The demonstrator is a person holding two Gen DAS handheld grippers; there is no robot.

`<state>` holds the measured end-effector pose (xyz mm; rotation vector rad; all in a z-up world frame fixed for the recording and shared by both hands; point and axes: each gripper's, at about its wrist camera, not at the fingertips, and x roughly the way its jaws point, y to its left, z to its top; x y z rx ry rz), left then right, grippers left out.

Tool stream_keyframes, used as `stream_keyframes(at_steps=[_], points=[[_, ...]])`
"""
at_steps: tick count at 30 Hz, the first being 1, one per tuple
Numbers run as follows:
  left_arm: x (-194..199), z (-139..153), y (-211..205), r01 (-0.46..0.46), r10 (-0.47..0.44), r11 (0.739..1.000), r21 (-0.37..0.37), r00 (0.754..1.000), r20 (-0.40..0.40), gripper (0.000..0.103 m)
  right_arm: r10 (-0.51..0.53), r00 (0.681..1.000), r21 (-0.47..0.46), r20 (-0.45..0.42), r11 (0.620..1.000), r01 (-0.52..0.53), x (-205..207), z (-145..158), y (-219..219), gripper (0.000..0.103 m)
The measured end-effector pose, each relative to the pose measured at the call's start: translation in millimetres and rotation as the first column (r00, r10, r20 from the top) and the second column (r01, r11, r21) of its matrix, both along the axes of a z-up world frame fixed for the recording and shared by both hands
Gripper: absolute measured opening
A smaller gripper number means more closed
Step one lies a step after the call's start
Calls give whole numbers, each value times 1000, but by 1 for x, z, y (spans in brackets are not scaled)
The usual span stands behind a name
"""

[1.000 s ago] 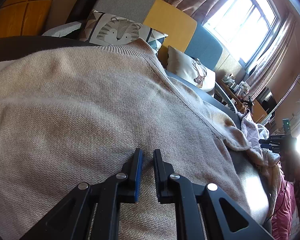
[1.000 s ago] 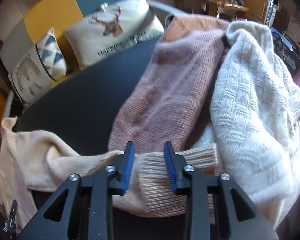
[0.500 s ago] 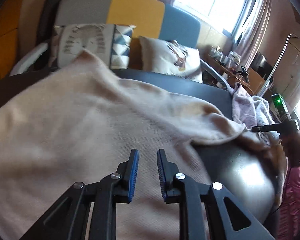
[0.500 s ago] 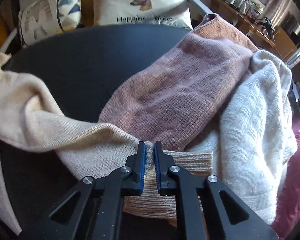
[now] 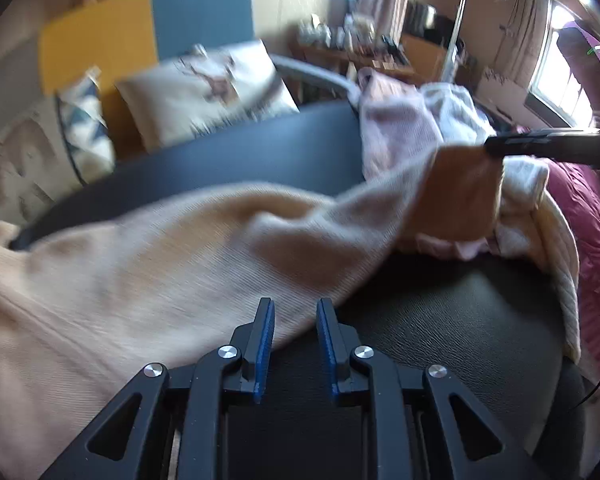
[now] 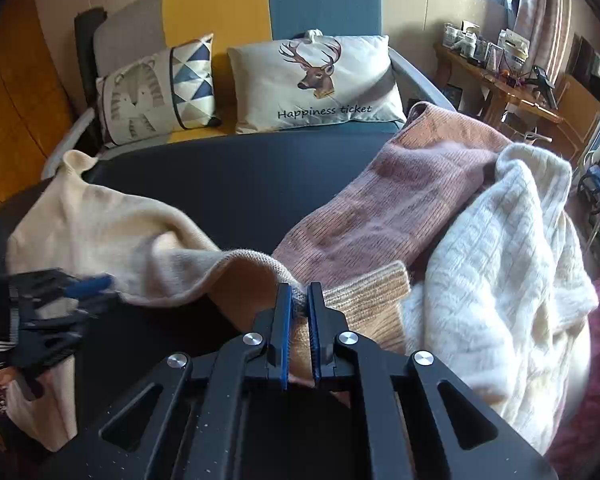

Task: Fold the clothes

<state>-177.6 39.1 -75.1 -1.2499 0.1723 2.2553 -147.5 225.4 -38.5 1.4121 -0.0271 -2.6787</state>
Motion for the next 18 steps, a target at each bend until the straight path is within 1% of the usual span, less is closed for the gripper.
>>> stream_keyframes(at_steps=[2,4,7,9,11,12,14,15,16,18], points=[[3,-10,0,23,-23,1000,-2,999,26,21,3,1000,-29,-9,1000,-4,11,1,0,8],[8,-13,-2,35,-36,999,-18,999,-14,21,4,1000,-53,-15,999,-5,16,-1,1,8],[11,-15,2,48,-53,996,-76,996,-73,21,12,1000,-66,-20,998,-14,23,-5,-2,8],[13,-16,7,75,-88,990,-116,990,-112,22,11,1000,-70,-26,997,-13,27,-6,-3,8],[15,-16,8,83,-101,988,-134,985,-136,22,4,999,-89,-37,996,-7,29,-5,-3,8],[15,-16,7,78,-97,988,-133,985,-141,16,-2,999,-94,-47,996,-2,31,-4,-3,8],[14,-14,5,50,-71,988,-145,986,-149,0,-16,997,-102,-72,995,8,34,-1,-2,8],[13,-13,2,35,-55,990,-135,987,-149,0,-19,996,-109,-88,994,9,35,2,-1,3],[13,-9,-2,19,-36,994,-109,987,-154,0,-20,993,-120,-118,993,5,36,7,1,1],[14,-1,-9,-11,-2,997,-74,984,-177,0,-18,986,-117,-166,993,-2,41,17,0,1]])
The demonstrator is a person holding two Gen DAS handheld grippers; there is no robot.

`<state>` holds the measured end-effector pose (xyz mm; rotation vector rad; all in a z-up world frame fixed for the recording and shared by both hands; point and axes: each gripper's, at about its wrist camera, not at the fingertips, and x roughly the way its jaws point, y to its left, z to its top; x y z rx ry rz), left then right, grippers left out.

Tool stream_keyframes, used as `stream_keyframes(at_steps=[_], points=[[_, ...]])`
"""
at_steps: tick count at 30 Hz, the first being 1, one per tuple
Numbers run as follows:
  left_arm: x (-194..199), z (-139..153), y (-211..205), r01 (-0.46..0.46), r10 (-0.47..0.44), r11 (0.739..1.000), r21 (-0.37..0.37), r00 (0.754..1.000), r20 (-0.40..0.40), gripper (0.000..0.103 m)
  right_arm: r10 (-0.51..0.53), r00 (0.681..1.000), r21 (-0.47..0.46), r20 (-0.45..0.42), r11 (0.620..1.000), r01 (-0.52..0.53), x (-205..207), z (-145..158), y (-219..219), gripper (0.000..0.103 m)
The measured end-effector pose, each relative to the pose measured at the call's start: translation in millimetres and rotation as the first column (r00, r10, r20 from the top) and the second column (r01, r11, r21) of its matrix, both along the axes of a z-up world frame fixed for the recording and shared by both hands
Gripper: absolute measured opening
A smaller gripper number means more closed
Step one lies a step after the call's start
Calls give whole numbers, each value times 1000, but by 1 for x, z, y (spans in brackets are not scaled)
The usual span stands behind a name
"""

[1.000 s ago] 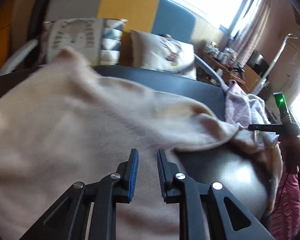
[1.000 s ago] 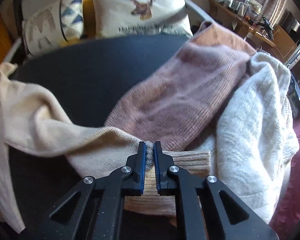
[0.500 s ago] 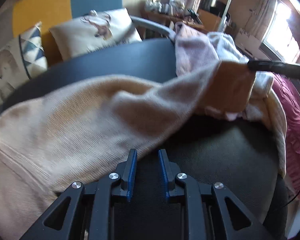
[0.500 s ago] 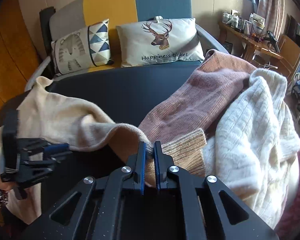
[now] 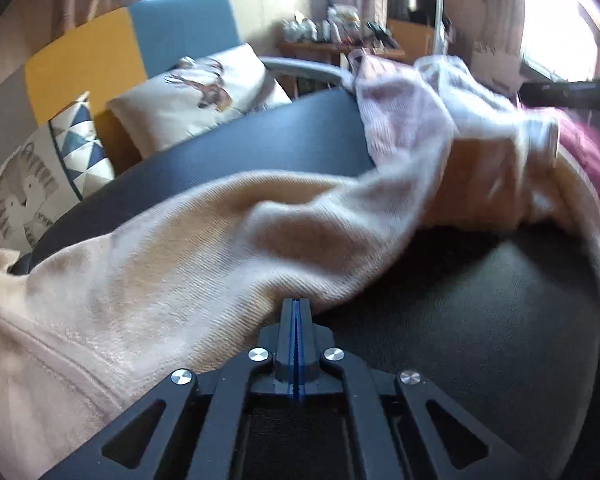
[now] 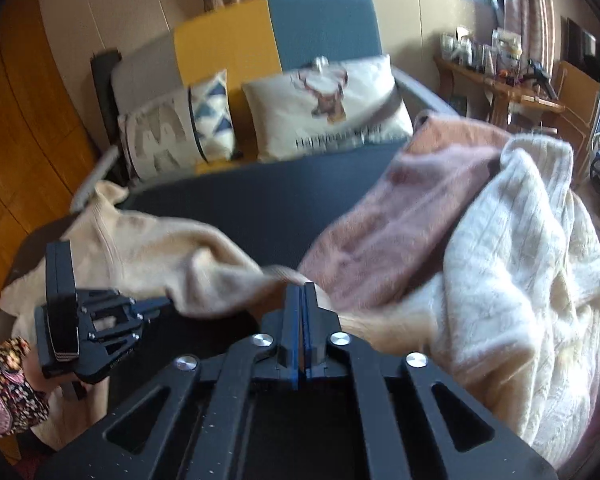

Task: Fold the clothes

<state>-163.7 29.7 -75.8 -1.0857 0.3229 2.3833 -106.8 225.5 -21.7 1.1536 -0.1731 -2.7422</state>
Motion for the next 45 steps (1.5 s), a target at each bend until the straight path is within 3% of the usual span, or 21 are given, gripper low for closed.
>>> stream_keyframes(at_steps=[4,7,10,13,14,15,16,20,22,25,26,27,28,29,30,34,37,40,42,44,45], points=[[8,15,-17,-18,17,995,98,1000,5,0,37,999,13,-23,999,-36,8,6,-5,1],[23,25,-27,1,2,991,132,1000,-19,0,56,998,-91,35,994,-52,10,-12,4,2],[23,19,-31,-13,13,993,114,1000,6,0,-55,992,-88,114,994,65,7,-35,21,18],[21,18,-26,-23,20,994,106,999,28,2,-124,981,-59,148,989,133,-4,-41,38,19],[16,16,-21,-23,17,993,112,998,53,16,-137,977,-44,164,988,146,-8,-41,40,29],[12,14,-15,-25,18,995,95,998,67,22,-139,971,-9,192,990,143,-14,-42,39,48],[8,11,-9,-26,21,997,72,997,77,22,-138,969,26,206,990,136,-18,-42,36,55],[-7,-4,22,-9,12,997,-71,999,36,23,-135,969,111,209,987,113,-31,-46,18,65],[-11,-13,34,21,-17,993,-113,999,33,24,-130,964,132,233,986,101,-39,-55,10,65],[-6,-19,47,44,-53,983,-181,998,-45,26,-146,951,153,271,982,107,-49,-76,6,65],[-5,-20,50,43,-55,980,-197,997,-54,26,-147,948,149,282,983,108,-52,-82,7,52],[-6,-20,50,43,-55,979,-200,997,-55,26,-148,945,146,292,983,109,-55,-89,7,17],[-7,-20,50,47,-57,980,-195,997,-50,25,-134,941,119,309,988,101,-56,-93,8,11],[-9,-20,48,54,-62,981,-184,997,-41,21,-129,942,97,310,990,104,-55,-93,11,11],[-10,-19,46,68,-73,984,-165,997,-25,6,-126,943,76,308,991,108,-54,-93,13,11],[-10,-9,39,41,-43,992,-121,999,-14,2,-111,960,55,256,993,100,-49,-75,20,9],[-8,16,22,-6,4,1000,-24,998,-69,2,-88,991,62,105,995,82,-42,-43,17,9],[-9,42,-3,-54,64,993,110,994,-92,2,-60,997,72,-54,995,64,-35,-10,14,9],[-4,52,-18,-63,80,983,175,993,-92,2,4,982,143,-189,989,24,-22,8,4,9],[7,53,-27,-45,65,981,188,993,-101,2,65,973,284,-219,959,0,-17,5,-14,9],[13,50,-27,-33,50,984,174,994,-95,2,81,979,334,-189,942,-13,-16,-5,-18,9]])
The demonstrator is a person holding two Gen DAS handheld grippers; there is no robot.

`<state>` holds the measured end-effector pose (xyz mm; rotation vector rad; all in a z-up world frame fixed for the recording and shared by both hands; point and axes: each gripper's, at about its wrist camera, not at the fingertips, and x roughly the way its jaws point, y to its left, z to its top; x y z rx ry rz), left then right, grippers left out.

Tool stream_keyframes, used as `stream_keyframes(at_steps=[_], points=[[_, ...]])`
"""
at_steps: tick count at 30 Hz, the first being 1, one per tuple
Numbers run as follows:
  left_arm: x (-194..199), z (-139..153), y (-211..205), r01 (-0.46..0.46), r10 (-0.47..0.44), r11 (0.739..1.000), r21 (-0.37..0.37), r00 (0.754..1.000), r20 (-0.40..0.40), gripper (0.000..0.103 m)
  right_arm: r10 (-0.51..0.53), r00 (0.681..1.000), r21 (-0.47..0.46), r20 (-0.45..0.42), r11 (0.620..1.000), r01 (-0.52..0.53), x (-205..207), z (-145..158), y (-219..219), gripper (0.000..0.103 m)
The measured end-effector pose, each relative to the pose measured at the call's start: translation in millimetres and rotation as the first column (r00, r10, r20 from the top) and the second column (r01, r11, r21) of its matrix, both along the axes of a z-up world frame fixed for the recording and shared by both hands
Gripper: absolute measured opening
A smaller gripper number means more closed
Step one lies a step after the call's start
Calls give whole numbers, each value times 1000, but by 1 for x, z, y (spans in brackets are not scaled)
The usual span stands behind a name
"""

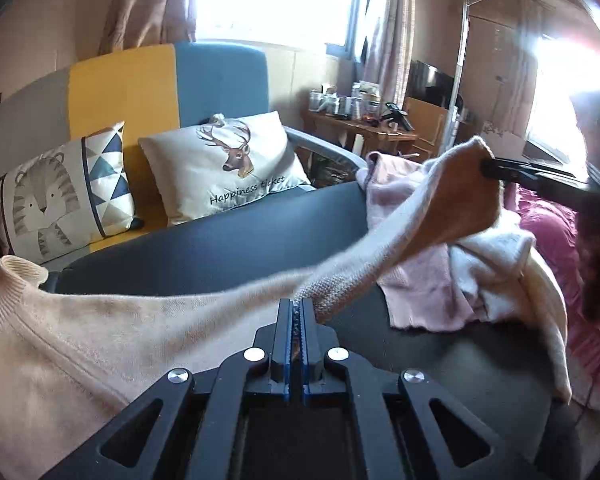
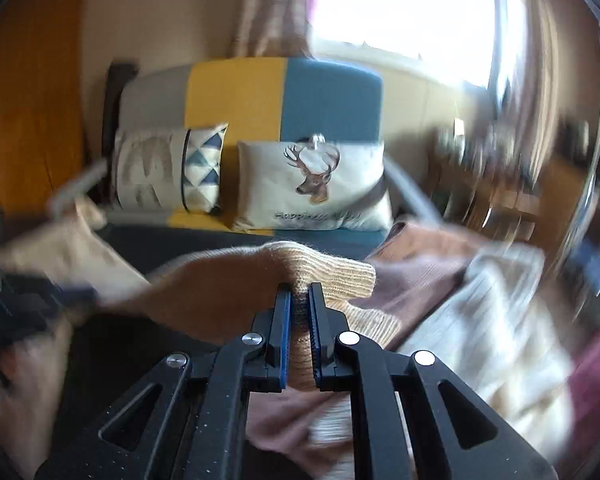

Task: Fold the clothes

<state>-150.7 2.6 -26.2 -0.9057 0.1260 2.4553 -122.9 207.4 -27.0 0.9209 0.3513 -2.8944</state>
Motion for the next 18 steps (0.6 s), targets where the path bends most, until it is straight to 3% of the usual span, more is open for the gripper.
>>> stream_keyframes(at_steps=[1,3,7,10,12,15,18], points=[[5,-6,0,17,-17,1000,-11,1000,16,2,2,999,50,33,999,-3,1,-12,-3,9],[19,-24,2,43,-41,999,-25,997,64,2,-4,990,46,141,999,-3,6,-40,-1,9],[39,-56,3,62,-55,997,-42,986,155,2,-24,938,-45,346,998,42,23,-88,9,12],[40,-58,-3,53,-48,998,-16,979,198,4,-32,900,-147,436,984,106,43,-105,15,24],[40,-56,-9,41,-40,999,0,977,210,4,-24,871,-224,491,963,152,57,-114,20,32],[43,-52,-25,6,-24,998,70,965,262,4,-6,828,-330,561,915,231,82,-123,29,35],[47,-45,-49,-37,-12,987,156,953,303,4,-4,834,-450,551,840,301,102,-116,48,35]])
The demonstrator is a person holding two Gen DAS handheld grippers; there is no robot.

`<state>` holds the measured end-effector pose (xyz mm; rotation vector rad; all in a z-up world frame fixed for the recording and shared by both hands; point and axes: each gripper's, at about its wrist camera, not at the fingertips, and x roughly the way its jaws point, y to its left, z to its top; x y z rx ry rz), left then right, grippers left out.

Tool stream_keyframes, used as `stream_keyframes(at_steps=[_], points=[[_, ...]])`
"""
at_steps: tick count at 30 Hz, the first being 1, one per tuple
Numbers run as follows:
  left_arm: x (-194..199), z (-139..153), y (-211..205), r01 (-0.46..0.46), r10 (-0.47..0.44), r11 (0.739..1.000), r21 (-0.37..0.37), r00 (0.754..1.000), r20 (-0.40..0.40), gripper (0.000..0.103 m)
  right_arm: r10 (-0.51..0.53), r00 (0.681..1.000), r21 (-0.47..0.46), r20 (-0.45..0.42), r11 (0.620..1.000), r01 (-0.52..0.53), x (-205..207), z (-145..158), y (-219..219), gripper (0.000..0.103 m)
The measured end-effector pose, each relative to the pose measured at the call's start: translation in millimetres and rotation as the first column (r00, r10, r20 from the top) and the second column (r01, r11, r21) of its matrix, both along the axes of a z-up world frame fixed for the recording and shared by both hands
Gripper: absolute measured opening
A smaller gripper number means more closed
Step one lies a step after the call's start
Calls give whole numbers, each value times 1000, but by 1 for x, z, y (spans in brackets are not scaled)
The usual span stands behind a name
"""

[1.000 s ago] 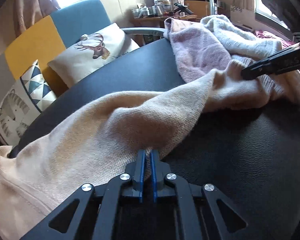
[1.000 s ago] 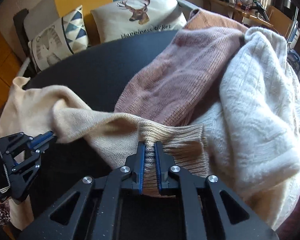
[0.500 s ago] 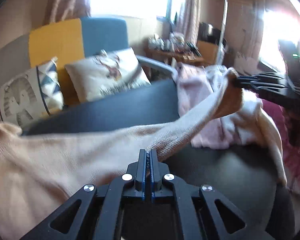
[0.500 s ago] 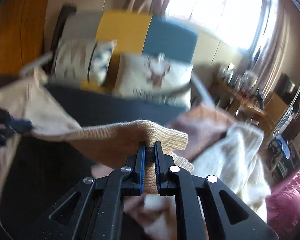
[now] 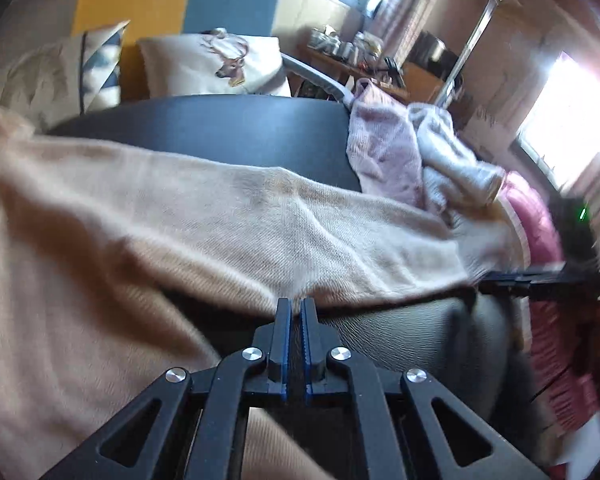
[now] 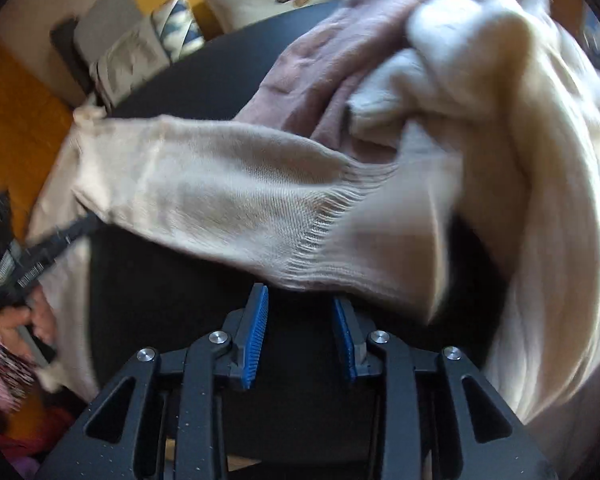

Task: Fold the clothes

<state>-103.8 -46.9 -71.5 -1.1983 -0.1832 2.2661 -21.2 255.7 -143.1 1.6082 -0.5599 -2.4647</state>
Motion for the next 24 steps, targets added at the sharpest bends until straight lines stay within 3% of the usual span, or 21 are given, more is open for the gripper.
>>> stream_keyframes(at_steps=[3,5,9,11,16,18,21,22,24], points=[[7,11,-32,-67,68,998,12,997,-47,4,-116,992,-58,-49,992,113,6,14,20,35],[8,14,-56,-132,129,991,-32,988,-87,4,-129,988,-29,-85,991,127,0,20,22,35],[6,-1,-105,-309,299,942,-134,950,-86,4,-124,990,201,-67,970,135,-27,16,-3,35],[10,-14,-122,-359,353,924,-134,933,-64,4,-73,992,262,-106,960,99,-42,19,-21,35],[17,-35,-142,-375,375,927,-22,927,-9,4,83,979,316,-189,949,-20,-98,31,-58,34],[16,-36,-143,-377,377,926,-14,926,-5,4,91,982,342,-163,939,-30,-126,25,-64,27],[17,-36,-142,-377,377,926,-16,926,-10,4,75,992,392,-102,920,-29,-164,11,-66,27],[17,-36,-142,-377,377,926,-13,926,-10,4,51,997,426,-60,905,-20,-172,3,-60,27],[15,-38,-144,-377,377,926,-5,926,-7,4,28,998,447,-56,895,-1,-169,-4,-38,27]])
